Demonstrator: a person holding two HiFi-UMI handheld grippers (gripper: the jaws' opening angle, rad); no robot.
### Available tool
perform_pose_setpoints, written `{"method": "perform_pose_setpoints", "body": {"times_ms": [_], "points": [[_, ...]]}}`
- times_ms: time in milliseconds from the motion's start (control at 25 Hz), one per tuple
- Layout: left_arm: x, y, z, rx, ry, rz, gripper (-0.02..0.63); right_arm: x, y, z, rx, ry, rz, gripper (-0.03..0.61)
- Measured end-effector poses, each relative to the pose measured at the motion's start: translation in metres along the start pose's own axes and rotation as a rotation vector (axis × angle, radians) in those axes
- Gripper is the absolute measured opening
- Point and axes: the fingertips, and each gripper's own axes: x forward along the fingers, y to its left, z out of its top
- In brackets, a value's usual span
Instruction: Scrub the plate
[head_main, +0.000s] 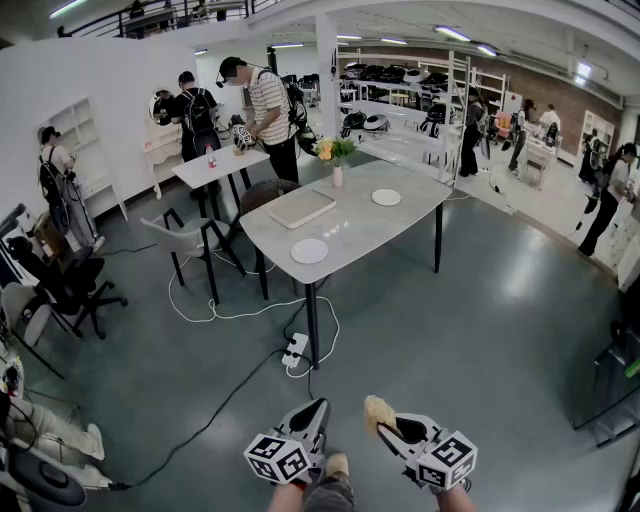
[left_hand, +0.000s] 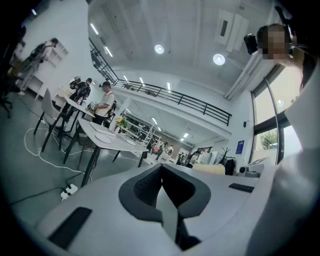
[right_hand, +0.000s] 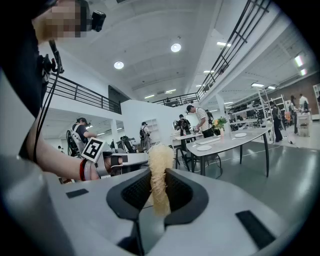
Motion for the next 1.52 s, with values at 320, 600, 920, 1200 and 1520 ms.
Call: {"method": "perform_pose_setpoints", "body": {"times_ms": [320, 600, 920, 1200, 1520], "points": [[0.044, 0.049, 0.026, -0.002, 0.038, -0.006, 0.012, 0.054, -0.042, 0.014, 0.044, 0.01, -0.015, 0.075], [0.079, 0.09, 0.04, -0.038, 0.056, -0.005, 0.012, 0.095, -0.075, 0.024, 0.056, 0.056, -0.028, 0.075], [0.113, 0.139, 0.065, -0.038, 0.062, -0.012, 0.012, 0.152, -0.106, 0.04, 0.049, 0.064, -0.034, 0.075], [0.136, 0.158, 0.066, 0.048, 0.084, 0.01, 0.012, 0.178, -0.127, 0.04, 0.057, 0.066, -0.047, 0.075], [0.147, 0.174, 0.073, 0.122, 0.1, 0.074, 0.012, 0.213, -0.143, 0.049, 0.039, 0.077, 0.018, 0.075]]}}
